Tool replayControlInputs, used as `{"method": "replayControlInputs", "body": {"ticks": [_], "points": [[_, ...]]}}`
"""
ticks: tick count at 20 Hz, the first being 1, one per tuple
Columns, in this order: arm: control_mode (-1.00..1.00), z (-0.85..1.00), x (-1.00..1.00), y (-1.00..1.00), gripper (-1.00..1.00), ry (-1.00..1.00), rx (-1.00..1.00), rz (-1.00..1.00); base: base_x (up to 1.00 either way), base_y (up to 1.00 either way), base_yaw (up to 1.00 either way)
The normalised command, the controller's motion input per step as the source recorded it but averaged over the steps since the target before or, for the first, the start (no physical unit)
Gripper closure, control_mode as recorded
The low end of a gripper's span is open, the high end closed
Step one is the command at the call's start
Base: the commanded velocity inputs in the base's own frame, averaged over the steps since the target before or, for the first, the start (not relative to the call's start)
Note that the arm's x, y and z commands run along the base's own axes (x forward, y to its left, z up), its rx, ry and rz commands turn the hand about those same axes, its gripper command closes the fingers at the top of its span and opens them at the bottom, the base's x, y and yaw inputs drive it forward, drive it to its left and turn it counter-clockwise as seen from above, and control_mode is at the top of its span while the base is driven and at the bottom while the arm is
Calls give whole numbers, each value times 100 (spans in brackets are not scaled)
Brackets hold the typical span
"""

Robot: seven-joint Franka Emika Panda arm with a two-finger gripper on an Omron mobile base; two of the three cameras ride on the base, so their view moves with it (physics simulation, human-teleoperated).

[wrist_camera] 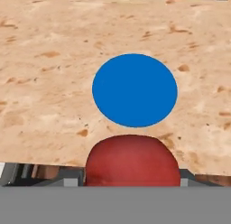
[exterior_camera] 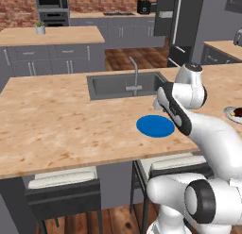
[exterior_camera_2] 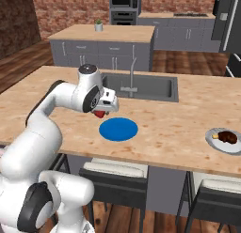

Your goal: Transport the steak and bell pepper to the fridge. Place the steak on the rack containing meat and place the bell pepper on the rack containing the vegetable, ensuring meats and vegetables are on different racks.

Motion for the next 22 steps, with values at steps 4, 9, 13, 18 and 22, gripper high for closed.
{"method": "replayControlInputs", "body": {"ticks": [4, 9, 13, 18, 22], "points": [[-100, 61, -100, 19, 100, -3, 0, 0, 0, 0, 0], [-100, 71, -100, 14, 100, -5, 0, 0, 0, 0, 0], [-100, 75, -100, 13, 100, -4, 0, 0, 0, 0, 0], [100, 58, -75, 11, 100, -1, 0, 0, -18, 2, 0], [100, 0, 0, 0, 100, 0, 0, 0, -96, 64, 0]]}}
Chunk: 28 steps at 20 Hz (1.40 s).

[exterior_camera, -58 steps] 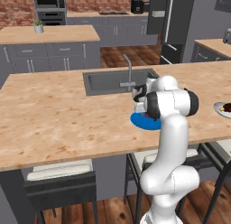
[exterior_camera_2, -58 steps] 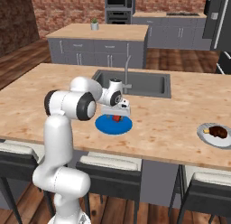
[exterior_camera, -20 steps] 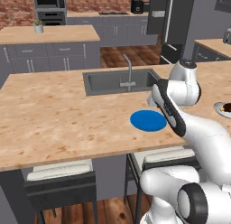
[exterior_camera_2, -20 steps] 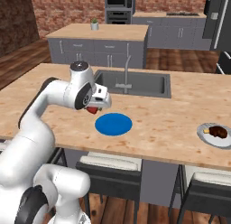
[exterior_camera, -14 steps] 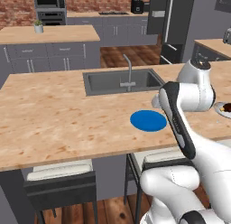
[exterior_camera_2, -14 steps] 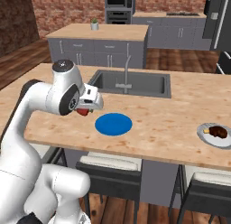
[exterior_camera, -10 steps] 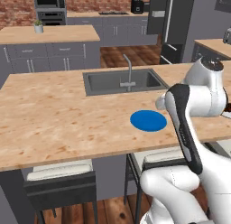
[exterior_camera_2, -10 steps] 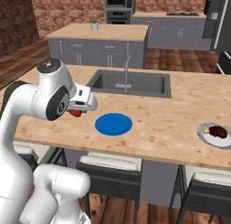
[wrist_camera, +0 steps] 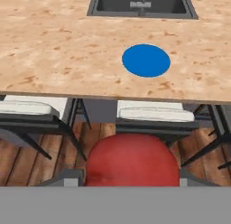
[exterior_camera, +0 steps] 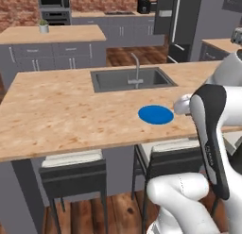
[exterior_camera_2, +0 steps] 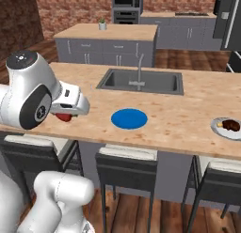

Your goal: Transport the steak and bell pepper to the fridge. Place the steak on the rack containing meat and place the bell pepper on the rack containing the vegetable, ensuring meats and vegetables are on different racks.

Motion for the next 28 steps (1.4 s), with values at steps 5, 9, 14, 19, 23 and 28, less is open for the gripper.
{"method": "replayControlInputs", "body": {"ticks": [5, 9, 14, 19, 23, 28], "points": [[100, 0, 0, 0, 100, 0, 0, 0, -78, 100, 0], [100, 0, 0, 0, 100, 0, 0, 0, -11, 100, -2], [100, 0, 0, 0, 100, 0, 0, 0, 0, 100, -13], [100, 0, 0, 0, 100, 0, 0, 0, 0, 100, -11], [100, 0, 0, 0, 100, 0, 0, 0, 1, 100, -8], [100, 0, 0, 0, 100, 0, 0, 0, 14, 100, -10]]}}
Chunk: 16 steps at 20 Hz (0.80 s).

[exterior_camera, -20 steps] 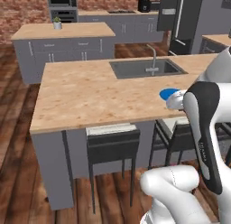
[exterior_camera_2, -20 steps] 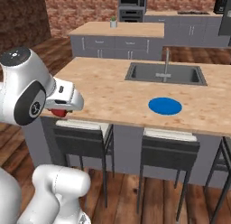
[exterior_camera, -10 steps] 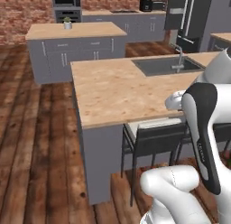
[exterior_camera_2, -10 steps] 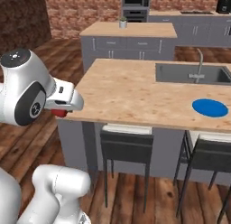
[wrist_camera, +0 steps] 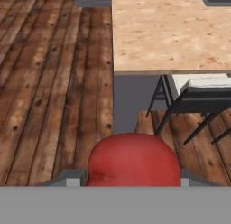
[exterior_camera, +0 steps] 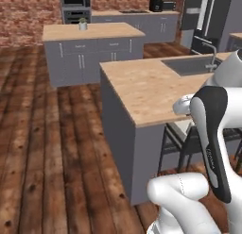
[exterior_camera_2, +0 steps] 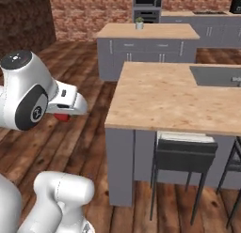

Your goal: Transport the steak and bell pepper to the fridge. Place the steak on the rack containing meat and place the bell pepper on the rack containing the vegetable, ensuring meats and vegetables are on different racks.

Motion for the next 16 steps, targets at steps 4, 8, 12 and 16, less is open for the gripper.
{"method": "replayControlInputs", "body": {"ticks": [4, 8, 12, 16], "points": [[100, 0, 0, 0, 100, 0, 0, 0, 64, 100, -18], [100, 0, 0, 0, 100, 0, 0, 0, 100, 100, -27], [100, 0, 0, 0, 100, 0, 0, 0, 100, 100, -33], [100, 0, 0, 0, 100, 0, 0, 0, 100, 100, -38]]}}
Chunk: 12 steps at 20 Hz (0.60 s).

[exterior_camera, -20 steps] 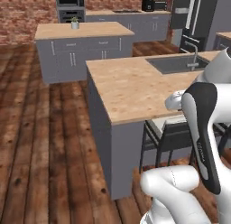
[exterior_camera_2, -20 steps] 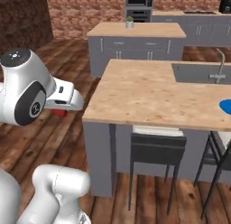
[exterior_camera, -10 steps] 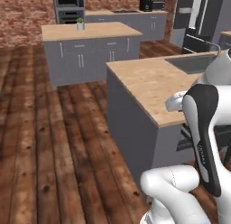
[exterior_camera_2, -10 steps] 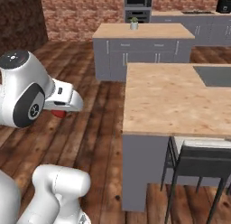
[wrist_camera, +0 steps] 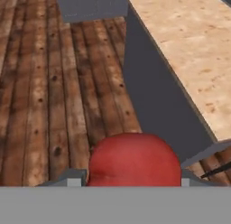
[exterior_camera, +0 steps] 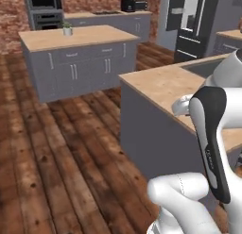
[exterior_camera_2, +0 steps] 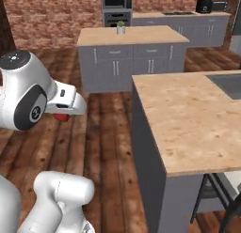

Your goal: Transport the steak and bell pepper to the fridge. Place the steak on the rack containing meat and place the bell pepper on the rack containing the vegetable, ensuring meats and vegetables are on different racks.

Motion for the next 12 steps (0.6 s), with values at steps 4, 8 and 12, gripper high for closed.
{"method": "replayControlInputs", "body": {"ticks": [4, 8, 12], "points": [[100, 0, 0, 0, 100, 0, 0, 0, 100, 100, -36], [100, 0, 0, 0, 100, 0, 0, 0, 100, 100, -34], [100, 0, 0, 0, 100, 0, 0, 0, 100, 100, -30]]}}
